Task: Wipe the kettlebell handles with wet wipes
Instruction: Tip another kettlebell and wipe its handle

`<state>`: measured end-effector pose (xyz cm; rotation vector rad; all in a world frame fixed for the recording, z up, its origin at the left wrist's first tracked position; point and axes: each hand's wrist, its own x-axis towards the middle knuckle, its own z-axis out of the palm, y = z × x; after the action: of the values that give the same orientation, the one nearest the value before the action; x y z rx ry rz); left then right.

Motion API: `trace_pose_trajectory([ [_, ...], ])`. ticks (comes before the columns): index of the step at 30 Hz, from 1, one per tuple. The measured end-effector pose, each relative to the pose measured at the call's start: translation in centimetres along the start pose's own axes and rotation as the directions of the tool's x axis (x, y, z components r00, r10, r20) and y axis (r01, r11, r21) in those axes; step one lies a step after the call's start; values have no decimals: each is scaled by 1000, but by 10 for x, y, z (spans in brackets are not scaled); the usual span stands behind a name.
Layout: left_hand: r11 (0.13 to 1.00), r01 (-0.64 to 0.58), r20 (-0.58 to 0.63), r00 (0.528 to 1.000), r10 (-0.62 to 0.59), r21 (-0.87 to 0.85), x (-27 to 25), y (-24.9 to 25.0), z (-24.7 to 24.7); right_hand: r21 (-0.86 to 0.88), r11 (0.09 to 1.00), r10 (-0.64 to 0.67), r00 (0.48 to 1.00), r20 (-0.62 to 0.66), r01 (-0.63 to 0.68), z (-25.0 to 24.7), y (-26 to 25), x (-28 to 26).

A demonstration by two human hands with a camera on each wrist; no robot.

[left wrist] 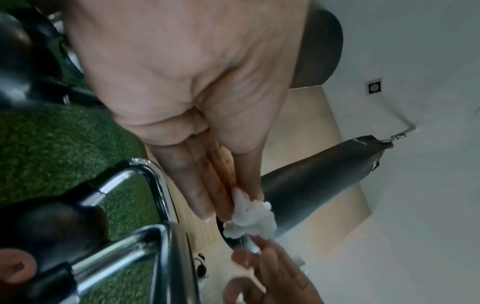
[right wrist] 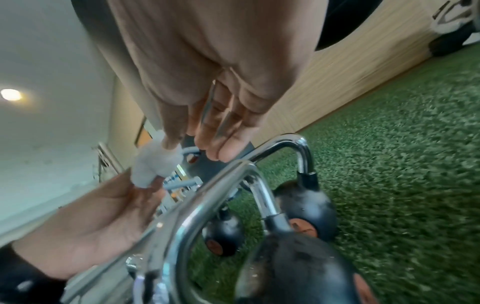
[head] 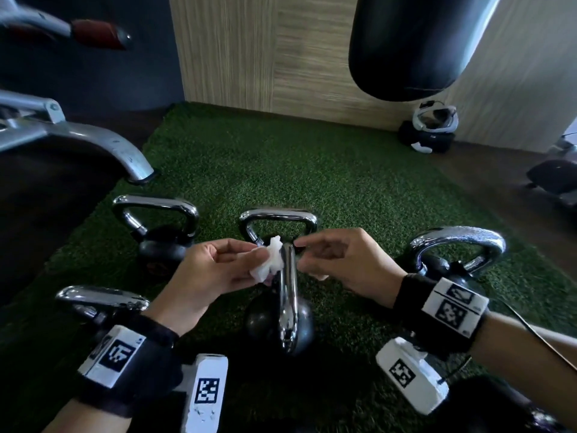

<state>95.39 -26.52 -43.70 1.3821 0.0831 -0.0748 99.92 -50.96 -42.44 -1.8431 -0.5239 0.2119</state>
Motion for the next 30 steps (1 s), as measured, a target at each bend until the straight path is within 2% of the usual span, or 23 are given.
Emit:
trace_pose_trajectory([
  [4,1000,-1,27,1000,1,4,2,0,18,68,997,-48,999,-11,49,11,-10,-4],
  [8,1000,-22,4,1000,22,1,0,2,34,117,990,-68,988,-137,84,18,-5,0],
  [10,1000,-15,-8,1000,16,25,1,2,38,91,993,-65,984,-167,81,19,-2,2],
  [13,998,48,44,998,-50,48,2,2,38,39,998,-49,976,-213,59,18,4,1],
  [16,990,48,141,988,-67,136,2,3,33,169,985,28,964,-264,18,18,14,1],
  [18,967,4,113,993,-33,253,8,-4,24,292,956,125,943,-307,-32,15,27,6],
  [20,897,-29,-7,999,35,441,18,-24,6,367,925,234,909,-345,-99,11,44,13],
  [21,828,-35,-15,999,52,560,20,-37,-5,394,909,286,890,-355,-135,10,52,15],
  [22,752,-56,41,998,38,657,19,-48,-11,413,894,333,873,-355,-173,10,60,16],
  [23,681,-100,150,989,-14,725,16,-60,-15,422,882,372,861,-346,-211,12,67,17],
  [25,600,-221,370,919,-136,769,7,-86,-13,396,878,406,855,-322,-268,17,80,18],
  [26,562,-284,432,890,-147,776,3,-101,-9,370,885,404,860,-312,-281,20,86,18],
  [27,496,-331,445,886,-129,803,0,-115,-4,349,893,396,867,-304,-286,24,89,19],
  [29,393,-329,364,931,-15,858,-1,-139,6,295,913,364,888,-282,-280,34,96,22],
  [30,410,-291,298,953,49,864,-2,-142,13,261,925,346,896,-277,-276,38,101,25],
])
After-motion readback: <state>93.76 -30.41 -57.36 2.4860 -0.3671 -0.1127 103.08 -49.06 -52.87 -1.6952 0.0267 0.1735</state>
